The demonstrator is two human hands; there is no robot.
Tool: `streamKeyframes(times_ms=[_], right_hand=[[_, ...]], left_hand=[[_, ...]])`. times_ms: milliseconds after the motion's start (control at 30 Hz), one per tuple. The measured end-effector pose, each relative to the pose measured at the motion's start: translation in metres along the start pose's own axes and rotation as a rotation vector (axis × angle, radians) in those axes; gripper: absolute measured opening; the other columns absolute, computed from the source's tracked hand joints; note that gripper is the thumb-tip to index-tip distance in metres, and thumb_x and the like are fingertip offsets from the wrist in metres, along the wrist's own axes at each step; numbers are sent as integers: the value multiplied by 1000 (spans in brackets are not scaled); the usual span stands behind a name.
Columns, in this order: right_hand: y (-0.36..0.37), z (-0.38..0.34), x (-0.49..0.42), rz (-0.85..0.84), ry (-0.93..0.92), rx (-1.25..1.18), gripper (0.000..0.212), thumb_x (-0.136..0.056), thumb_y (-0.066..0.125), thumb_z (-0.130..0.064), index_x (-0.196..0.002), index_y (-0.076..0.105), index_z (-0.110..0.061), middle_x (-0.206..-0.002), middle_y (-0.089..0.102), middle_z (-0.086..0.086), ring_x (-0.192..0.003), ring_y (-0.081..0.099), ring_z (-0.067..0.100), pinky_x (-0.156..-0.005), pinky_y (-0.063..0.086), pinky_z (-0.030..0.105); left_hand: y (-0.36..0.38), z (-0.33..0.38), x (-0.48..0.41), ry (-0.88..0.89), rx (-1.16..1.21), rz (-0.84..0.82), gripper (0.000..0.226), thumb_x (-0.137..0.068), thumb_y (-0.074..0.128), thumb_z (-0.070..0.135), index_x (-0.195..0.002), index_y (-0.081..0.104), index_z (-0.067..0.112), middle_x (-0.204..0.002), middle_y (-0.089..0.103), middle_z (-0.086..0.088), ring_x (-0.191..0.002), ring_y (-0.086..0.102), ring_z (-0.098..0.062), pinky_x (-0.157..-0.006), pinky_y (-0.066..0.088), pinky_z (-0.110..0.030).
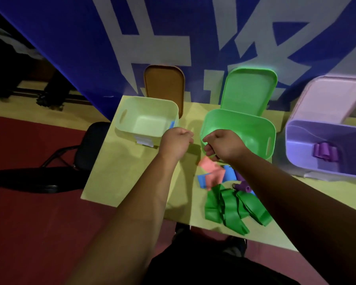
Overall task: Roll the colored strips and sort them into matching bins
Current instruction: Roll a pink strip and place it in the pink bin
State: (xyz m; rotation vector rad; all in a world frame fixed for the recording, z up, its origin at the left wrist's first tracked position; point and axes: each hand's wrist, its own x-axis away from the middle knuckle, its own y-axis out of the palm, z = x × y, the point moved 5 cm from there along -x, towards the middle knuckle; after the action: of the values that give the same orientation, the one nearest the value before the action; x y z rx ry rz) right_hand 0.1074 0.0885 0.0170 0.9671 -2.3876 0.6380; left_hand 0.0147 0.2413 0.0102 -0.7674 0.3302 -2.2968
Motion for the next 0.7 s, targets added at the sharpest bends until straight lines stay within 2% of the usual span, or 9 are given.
streamKeyframes(times_ms=[67, 167, 267, 300, 367, 400, 467, 567, 700], right_hand=[[-6, 21, 6, -14, 19, 4, 23, -101, 52, -2, -89, 70, -10, -70, 68, 14, -58, 59, 26, -52, 44, 31], [-16, 48, 18, -32, 15, 28, 20, -103, 56, -2, -90, 70, -9, -65, 68, 11, -54, 59, 25, -49, 45, 29], [-27, 75, 28, -33, 10, 72, 15, -105, 56, -1, -99, 70, -2, -77, 70, 16, -51, 63, 17, -41, 46, 22], [-30, 84, 30, -38, 13, 99, 15, -105, 55, -2, -101, 70, -4, -81, 70, 14, -51, 64, 14, -41, 48, 21], [-36, 100, 32, -26, 24, 204, 16, -105, 56, -7, -102, 71, -14, -87, 72, 7, -65, 69, 18, -54, 57, 26], [-38, 107, 33, -21, 26, 237, 17, -104, 57, -8, -101, 70, -19, -92, 73, 7, -72, 70, 21, -63, 61, 30], [-42, 117, 35, -10, 28, 252, 18, -103, 58, -9, -98, 68, -23, -101, 76, 11, -85, 74, 29, -78, 65, 40], [-48, 127, 40, -6, 23, 279, 17, -101, 60, -10, -102, 69, -24, -112, 77, 15, -104, 75, 37, -92, 63, 51], [-54, 141, 41, -36, 46, 313, 21, -102, 60, -13, -117, 74, -15, -116, 76, 14, -109, 74, 37, -96, 62, 53]], left_hand=[[20, -16, 11, -27, -17, -18, 17, -100, 69, 22, -88, 80, 19, -83, 78, 5, -64, 61, -7, -69, 48, -26], [51, -41, 28, -63, -72, -69, 21, -100, 69, 23, -80, 76, 23, -91, 81, -2, -73, 65, -16, -76, 52, -30], [78, -65, 43, -100, -92, -114, 11, -99, 69, 17, -102, 78, 23, -110, 79, -4, -94, 72, -20, -88, 62, -35], [87, -71, 47, -108, -100, -129, 18, -97, 70, 13, -112, 77, 18, -119, 77, -8, -97, 73, -22, -88, 63, -35], [101, -79, 58, -117, -117, -164, 41, -88, 73, 6, -129, 71, 7, -133, 72, -15, -95, 72, -25, -80, 64, -33], [106, -82, 63, -120, -122, -173, 55, -80, 76, 8, -134, 68, 6, -137, 70, -16, -98, 73, -31, -82, 64, -38], [113, -89, 68, -92, -184, -169, 70, -75, 80, 16, -142, 63, 7, -142, 68, -15, -114, 72, -37, -96, 60, -48], [120, -104, 69, -45, -349, -158, 72, -82, 84, 3, -149, 58, 9, -141, 69, -15, -127, 67, -34, -104, 53, -38], [128, -117, 71, 17, -482, -148, 73, -81, 89, 7, -149, 62, 15, -131, 68, -16, -117, 67, -35, -95, 50, -33]])
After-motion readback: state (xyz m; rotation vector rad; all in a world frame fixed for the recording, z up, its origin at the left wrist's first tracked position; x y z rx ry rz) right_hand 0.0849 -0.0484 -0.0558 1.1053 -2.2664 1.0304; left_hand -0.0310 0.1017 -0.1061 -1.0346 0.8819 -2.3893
